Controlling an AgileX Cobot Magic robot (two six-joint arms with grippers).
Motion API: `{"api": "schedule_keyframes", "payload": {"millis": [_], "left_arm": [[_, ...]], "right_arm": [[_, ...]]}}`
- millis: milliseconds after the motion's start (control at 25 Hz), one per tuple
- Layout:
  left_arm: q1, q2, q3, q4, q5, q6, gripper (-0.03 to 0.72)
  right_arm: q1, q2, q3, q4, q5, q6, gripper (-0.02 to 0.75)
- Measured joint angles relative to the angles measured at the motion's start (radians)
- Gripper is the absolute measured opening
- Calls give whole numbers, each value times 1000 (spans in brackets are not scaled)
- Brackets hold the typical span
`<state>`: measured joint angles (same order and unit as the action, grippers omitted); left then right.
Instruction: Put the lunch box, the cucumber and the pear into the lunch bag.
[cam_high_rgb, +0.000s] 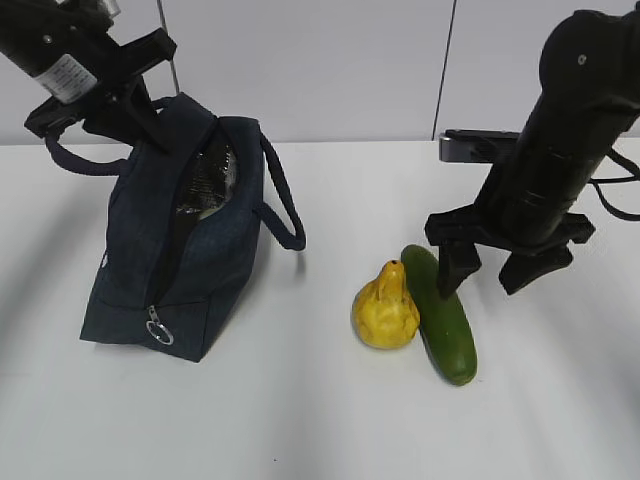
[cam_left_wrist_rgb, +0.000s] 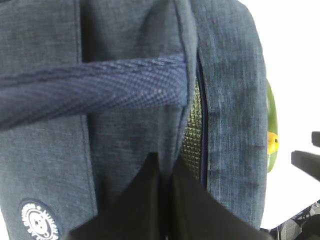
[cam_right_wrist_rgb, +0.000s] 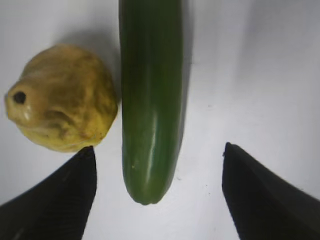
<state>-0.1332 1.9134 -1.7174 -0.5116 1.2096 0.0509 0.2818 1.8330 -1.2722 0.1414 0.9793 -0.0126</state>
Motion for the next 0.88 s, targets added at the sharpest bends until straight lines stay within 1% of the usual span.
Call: {"api": "schedule_keyframes", "payload": {"millis": [200,320,640,800,880], "left_arm": [[1,0,0,1,0,0,2],[1,0,0,1,0,0,2],[1,0,0,1,0,0,2],[1,0,0,1,0,0,2],[1,0,0,1,0,0,2]], "right_arm": [[-42,4,1,80,-49,-79,577],[-53,26,1,130,-74,-131,577],[-54,123,1,169,-141,-182,573],[-54,155,1,181,-178,-193,509],[-54,173,1,206,-180,-221,487]]}}
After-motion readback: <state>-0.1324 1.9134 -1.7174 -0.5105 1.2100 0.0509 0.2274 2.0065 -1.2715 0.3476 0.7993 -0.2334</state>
